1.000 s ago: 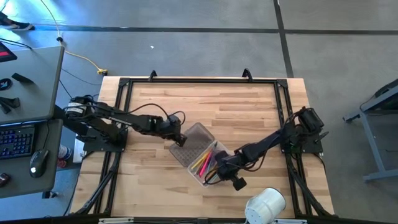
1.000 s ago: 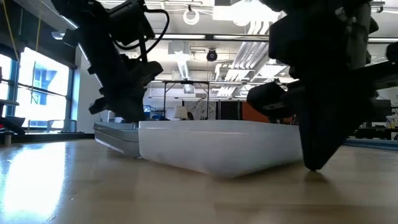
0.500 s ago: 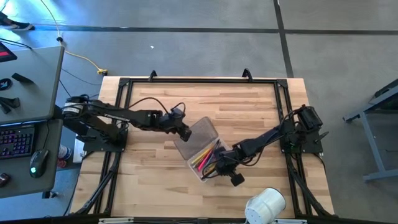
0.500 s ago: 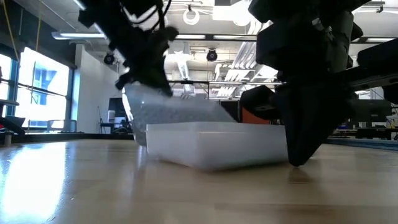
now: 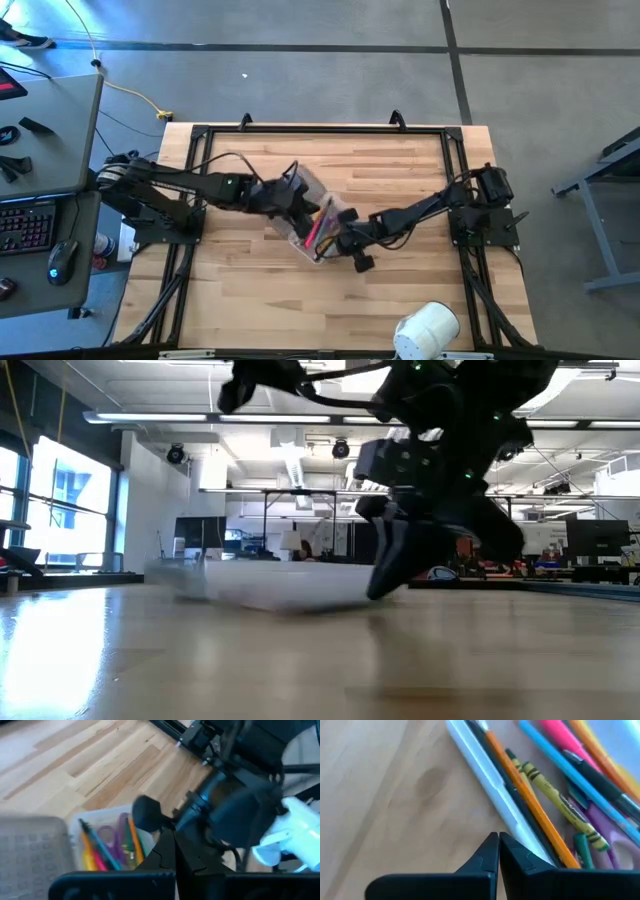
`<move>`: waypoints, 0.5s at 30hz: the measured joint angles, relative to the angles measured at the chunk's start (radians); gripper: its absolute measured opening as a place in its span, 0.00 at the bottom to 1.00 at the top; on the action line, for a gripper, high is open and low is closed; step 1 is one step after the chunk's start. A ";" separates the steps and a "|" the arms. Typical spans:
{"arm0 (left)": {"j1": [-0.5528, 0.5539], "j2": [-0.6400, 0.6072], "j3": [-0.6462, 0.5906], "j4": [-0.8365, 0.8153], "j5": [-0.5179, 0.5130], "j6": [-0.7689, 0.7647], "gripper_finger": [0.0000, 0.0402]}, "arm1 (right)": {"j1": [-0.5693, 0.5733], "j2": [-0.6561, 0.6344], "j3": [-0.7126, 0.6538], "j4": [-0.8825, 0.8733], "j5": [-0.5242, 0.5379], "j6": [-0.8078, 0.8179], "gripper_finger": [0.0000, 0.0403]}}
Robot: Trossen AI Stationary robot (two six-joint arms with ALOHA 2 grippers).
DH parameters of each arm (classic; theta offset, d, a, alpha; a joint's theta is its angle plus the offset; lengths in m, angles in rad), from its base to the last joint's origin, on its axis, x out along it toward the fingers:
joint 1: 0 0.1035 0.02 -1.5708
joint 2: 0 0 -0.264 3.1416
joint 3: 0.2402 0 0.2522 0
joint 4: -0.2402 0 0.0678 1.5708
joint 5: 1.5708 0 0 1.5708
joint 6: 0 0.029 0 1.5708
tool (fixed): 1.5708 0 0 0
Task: Pick & place school supplies into a supply box
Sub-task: Close the supply box
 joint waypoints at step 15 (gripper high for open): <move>-0.113 -0.004 -0.136 -0.861 -0.318 -0.821 0.05 | -0.007 -0.001 0.000 -0.027 -0.094 0.028 0.00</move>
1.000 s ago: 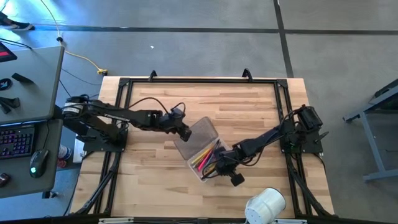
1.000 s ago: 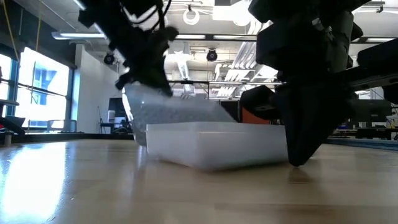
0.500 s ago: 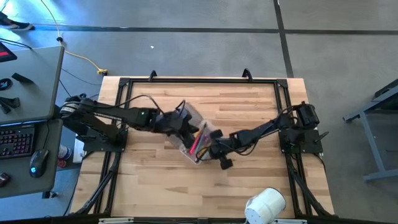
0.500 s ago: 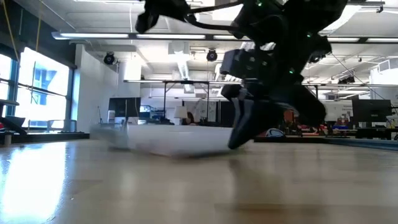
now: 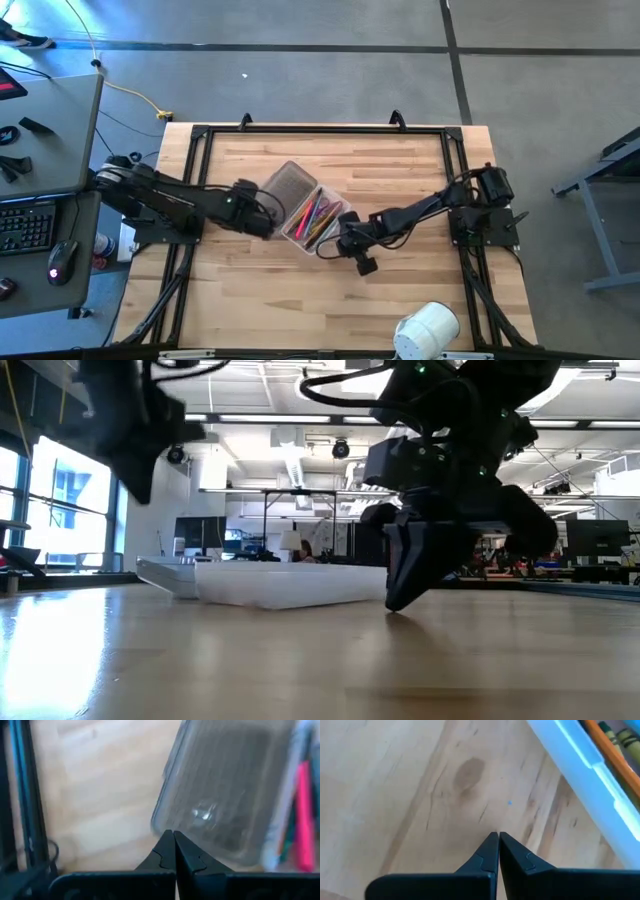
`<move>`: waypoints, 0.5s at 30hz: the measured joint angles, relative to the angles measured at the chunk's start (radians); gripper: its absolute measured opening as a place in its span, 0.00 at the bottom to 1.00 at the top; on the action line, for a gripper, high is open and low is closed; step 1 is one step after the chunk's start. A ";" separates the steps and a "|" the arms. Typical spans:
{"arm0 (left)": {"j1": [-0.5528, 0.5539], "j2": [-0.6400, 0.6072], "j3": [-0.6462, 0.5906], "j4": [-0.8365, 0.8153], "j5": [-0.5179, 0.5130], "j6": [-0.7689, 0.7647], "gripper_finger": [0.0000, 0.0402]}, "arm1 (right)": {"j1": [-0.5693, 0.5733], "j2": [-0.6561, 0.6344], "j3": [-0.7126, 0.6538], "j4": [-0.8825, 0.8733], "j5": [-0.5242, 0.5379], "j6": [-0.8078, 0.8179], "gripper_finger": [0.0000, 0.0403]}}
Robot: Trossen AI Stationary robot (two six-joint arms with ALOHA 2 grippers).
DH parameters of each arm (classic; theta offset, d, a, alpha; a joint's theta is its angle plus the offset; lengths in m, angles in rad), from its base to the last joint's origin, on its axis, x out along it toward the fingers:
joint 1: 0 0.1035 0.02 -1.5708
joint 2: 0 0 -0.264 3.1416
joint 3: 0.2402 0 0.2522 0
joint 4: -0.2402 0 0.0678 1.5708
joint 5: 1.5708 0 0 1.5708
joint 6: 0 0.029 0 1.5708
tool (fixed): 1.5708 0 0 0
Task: Pick & place school supplies into a supply box
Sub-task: Close the supply box
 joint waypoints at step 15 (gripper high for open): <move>0.285 -0.066 -0.408 0.397 0.128 0.122 0.05 | 0.038 -0.001 0.000 -0.004 0.023 0.012 0.00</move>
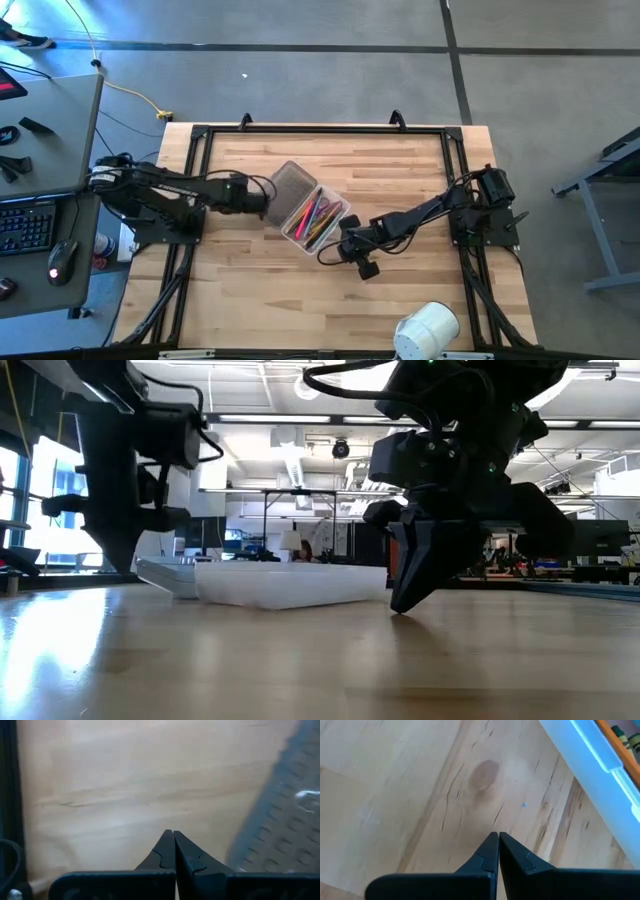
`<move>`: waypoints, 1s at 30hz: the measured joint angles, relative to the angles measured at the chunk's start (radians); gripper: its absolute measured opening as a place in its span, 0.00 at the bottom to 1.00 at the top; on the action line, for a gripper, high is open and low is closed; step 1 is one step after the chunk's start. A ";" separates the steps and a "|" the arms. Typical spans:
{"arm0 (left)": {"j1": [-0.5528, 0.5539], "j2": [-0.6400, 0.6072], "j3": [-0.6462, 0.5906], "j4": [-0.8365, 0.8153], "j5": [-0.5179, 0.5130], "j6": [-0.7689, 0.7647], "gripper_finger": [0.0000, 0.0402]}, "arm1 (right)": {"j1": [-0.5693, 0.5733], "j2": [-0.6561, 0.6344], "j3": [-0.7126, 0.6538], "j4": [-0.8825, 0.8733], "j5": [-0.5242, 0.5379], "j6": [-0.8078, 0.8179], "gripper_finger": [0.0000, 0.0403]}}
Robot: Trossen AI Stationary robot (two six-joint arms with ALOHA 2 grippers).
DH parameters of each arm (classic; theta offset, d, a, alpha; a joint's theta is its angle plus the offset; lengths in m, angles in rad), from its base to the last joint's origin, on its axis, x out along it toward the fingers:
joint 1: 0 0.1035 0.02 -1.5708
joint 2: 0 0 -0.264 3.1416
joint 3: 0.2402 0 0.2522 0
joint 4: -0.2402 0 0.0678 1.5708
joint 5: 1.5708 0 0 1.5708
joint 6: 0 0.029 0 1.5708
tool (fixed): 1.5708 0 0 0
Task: Pick & place school supplies into a supply box
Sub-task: Close the supply box
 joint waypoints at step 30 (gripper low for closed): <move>0.341 -0.008 -0.136 0.912 0.486 0.593 0.05 | -0.128 -0.003 0.000 -0.083 0.082 0.094 0.00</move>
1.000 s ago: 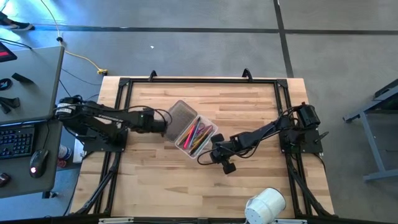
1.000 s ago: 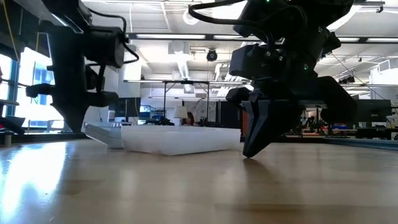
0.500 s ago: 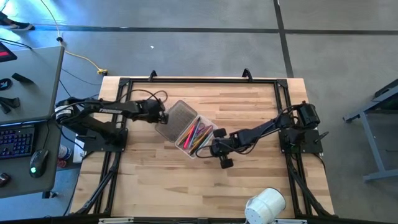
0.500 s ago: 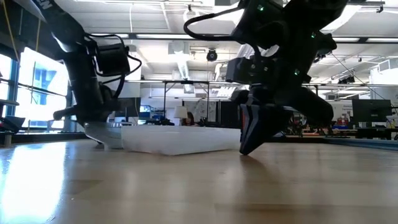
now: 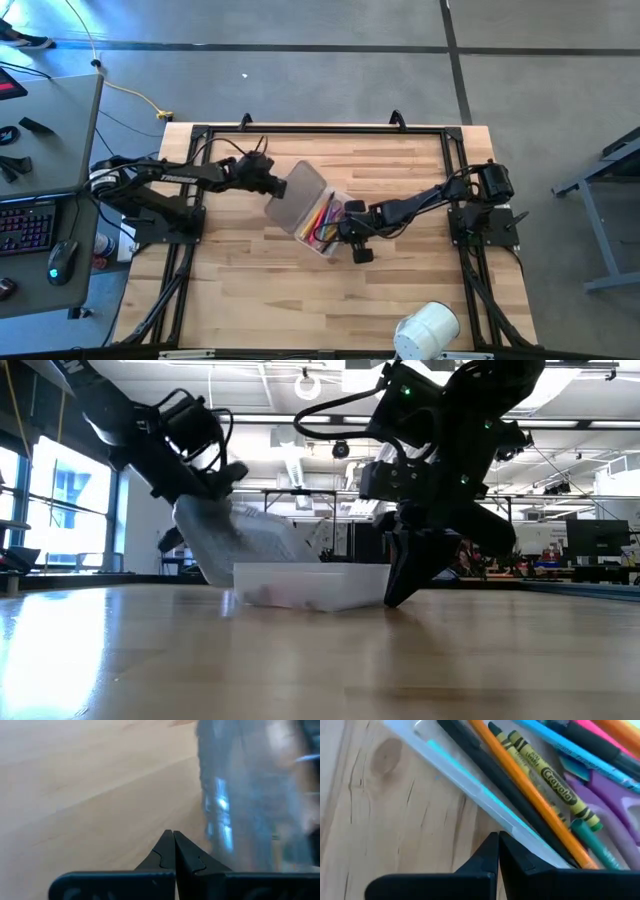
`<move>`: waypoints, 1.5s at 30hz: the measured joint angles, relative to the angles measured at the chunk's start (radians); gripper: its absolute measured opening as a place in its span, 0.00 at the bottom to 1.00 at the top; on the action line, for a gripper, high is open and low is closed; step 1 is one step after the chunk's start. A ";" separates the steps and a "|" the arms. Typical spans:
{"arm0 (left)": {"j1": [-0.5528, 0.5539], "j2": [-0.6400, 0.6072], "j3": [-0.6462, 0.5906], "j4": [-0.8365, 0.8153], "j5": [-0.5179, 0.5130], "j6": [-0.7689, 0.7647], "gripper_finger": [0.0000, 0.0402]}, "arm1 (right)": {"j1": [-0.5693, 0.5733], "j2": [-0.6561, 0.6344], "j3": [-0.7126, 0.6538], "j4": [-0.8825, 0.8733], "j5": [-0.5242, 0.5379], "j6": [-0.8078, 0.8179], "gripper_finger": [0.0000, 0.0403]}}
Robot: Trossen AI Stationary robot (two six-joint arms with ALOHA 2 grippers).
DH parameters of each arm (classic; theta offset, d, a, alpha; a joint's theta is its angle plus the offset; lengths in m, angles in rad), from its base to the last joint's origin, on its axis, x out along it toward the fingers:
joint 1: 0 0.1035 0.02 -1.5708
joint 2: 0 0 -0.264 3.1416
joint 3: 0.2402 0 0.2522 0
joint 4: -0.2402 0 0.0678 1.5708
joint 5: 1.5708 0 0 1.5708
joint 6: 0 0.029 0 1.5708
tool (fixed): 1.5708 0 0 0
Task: Pick & place school supplies into a supply box
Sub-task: Close the supply box
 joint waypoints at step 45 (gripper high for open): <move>-0.512 0.026 0.165 0.106 -0.406 -0.096 0.05 | 0.005 -0.001 0.000 0.037 0.034 0.081 0.00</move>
